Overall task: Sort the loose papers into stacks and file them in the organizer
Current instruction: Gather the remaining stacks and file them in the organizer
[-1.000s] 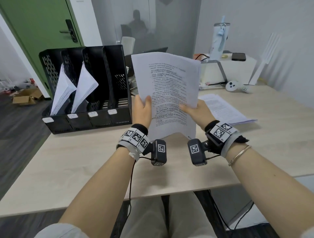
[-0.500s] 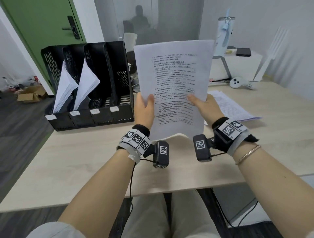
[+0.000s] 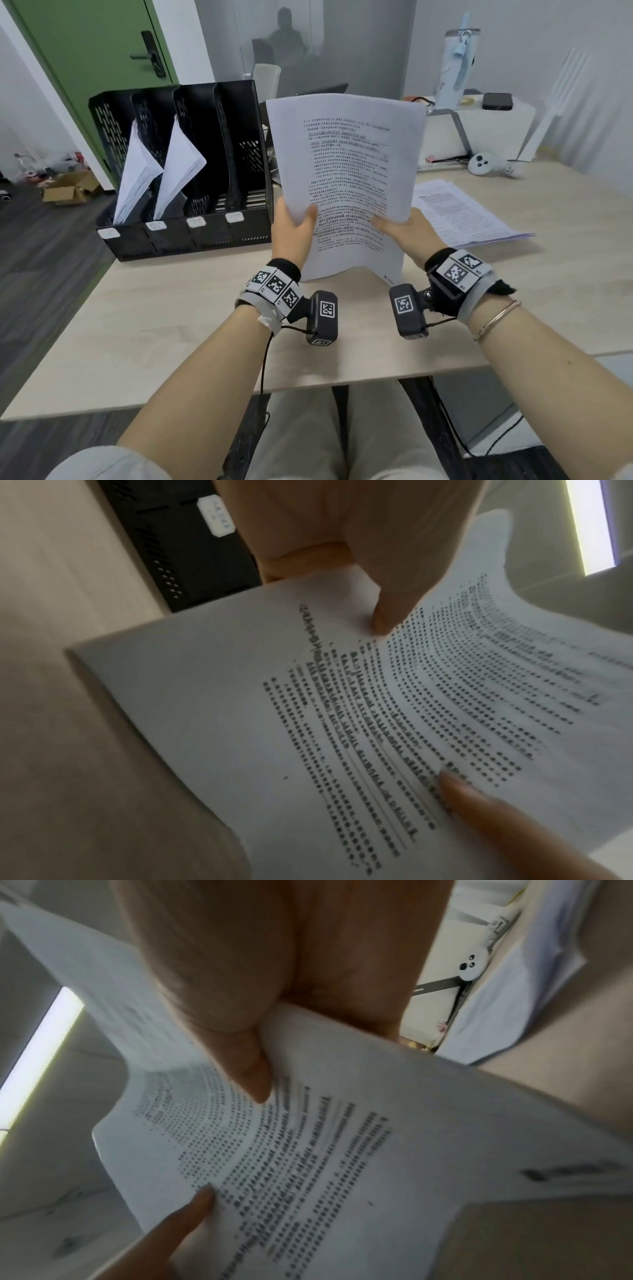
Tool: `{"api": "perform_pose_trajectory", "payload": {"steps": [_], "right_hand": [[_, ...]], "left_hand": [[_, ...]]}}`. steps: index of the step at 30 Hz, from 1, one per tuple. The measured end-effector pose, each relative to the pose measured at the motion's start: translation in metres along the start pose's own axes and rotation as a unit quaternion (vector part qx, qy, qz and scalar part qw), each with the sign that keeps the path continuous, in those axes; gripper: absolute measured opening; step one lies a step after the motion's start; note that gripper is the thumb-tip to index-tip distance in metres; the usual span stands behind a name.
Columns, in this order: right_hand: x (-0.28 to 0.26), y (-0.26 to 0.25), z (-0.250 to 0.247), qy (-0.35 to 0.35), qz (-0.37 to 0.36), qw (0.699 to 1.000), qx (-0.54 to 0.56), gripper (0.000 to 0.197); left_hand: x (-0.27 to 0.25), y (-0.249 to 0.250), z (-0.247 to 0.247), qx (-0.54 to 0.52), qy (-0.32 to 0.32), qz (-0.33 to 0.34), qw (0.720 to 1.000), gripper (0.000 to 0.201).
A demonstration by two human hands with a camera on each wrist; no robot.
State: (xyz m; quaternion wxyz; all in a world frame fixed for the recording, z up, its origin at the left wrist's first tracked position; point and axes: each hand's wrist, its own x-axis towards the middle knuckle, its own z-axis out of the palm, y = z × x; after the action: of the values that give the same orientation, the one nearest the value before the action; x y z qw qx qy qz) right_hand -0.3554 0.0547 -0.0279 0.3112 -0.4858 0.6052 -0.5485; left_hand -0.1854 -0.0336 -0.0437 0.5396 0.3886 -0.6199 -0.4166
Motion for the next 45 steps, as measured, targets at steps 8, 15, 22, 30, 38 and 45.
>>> {"api": "perform_pose_trajectory", "payload": {"steps": [8, 15, 22, 30, 38, 45], "right_hand": [[0.001, 0.014, -0.008, -0.031, 0.050, 0.998, -0.017, 0.021], [-0.003, 0.010, -0.023, 0.022, 0.024, 0.999, -0.005, 0.015], [0.010, 0.002, -0.035, 0.124, -0.035, 0.991, -0.020, 0.022], [0.008, 0.002, -0.044, 0.111, -0.011, 0.994, 0.012, 0.021], [0.022, -0.002, -0.041, 0.117, 0.002, 0.993, -0.032, 0.018], [0.019, -0.003, -0.020, 0.057, 0.013, 0.969, -0.238, 0.060]], "left_hand": [[0.006, -0.010, -0.001, 0.037, -0.007, -0.026, 0.999, 0.045], [0.010, -0.011, -0.009, 0.007, 0.007, -0.036, 0.999, 0.041], [0.003, 0.009, -0.016, -0.021, -0.064, -0.026, 0.997, 0.034], [-0.008, 0.040, -0.031, -0.011, -0.224, -0.112, 0.968, 0.023], [-0.012, 0.051, -0.033, 0.148, -0.270, -0.109, 0.945, 0.030], [0.005, 0.052, -0.051, 0.106, -0.138, -0.123, 0.977, 0.032]]}}
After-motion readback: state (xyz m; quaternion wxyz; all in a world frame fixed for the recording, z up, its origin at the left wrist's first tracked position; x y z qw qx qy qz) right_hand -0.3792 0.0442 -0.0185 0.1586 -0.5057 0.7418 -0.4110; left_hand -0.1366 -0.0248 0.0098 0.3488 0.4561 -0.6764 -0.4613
